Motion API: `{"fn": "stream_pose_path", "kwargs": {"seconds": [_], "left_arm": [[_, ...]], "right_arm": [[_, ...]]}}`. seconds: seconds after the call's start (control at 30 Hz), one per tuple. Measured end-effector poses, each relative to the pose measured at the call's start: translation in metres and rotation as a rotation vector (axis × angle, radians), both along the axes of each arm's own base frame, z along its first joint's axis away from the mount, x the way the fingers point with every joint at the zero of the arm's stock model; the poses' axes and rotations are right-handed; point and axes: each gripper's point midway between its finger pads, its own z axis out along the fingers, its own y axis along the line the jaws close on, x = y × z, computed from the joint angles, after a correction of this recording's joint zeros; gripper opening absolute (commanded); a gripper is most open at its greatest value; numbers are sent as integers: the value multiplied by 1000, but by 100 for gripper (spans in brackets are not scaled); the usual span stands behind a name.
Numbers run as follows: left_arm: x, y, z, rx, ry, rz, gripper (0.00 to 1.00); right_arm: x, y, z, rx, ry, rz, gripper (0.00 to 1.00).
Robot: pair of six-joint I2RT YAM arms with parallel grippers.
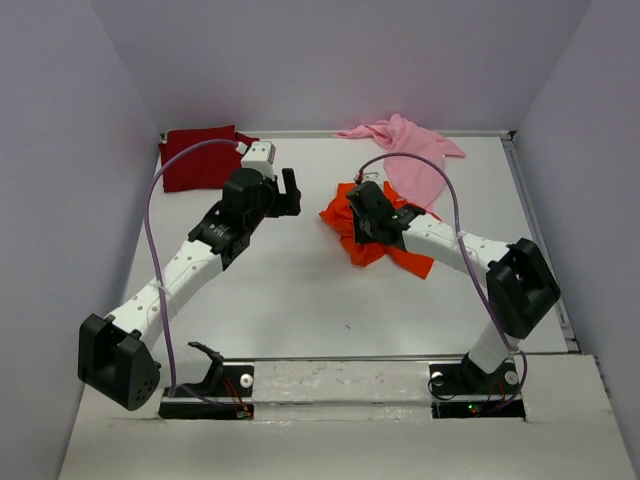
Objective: Fold and stack the t-shirts
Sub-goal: Move the tshirt to the center of the board
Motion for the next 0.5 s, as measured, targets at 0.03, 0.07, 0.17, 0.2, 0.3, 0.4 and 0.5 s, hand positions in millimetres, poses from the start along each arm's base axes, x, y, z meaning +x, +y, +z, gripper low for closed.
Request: {"fn": "stream_pose_path", "kwargs": {"seconds": [0.03, 0.07, 0.17, 0.2, 0.3, 0.4, 0.5], "left_arm": [[0, 1, 0, 2, -1, 3, 91], [1, 1, 0, 4, -2, 6, 91], [2, 4, 0, 9, -5, 19, 91], [2, 4, 0, 10, -5, 21, 91], [2, 5, 0, 14, -6, 30, 91], [4, 7, -2, 18, -3, 38, 91], [5, 8, -3, 20, -1, 43, 91]], "right_arm": [[-4, -1, -6, -3, 16, 3, 0], [-9, -1, -14, -6, 38, 7, 0], [-17, 4, -20, -2, 59, 28, 0], [-19, 9, -19, 6, 57, 43, 0], [-25, 24, -17, 30, 49, 83, 0], [-39, 46, -15, 57, 48, 149, 0], [-59, 69, -14, 68, 51, 218, 0]]}}
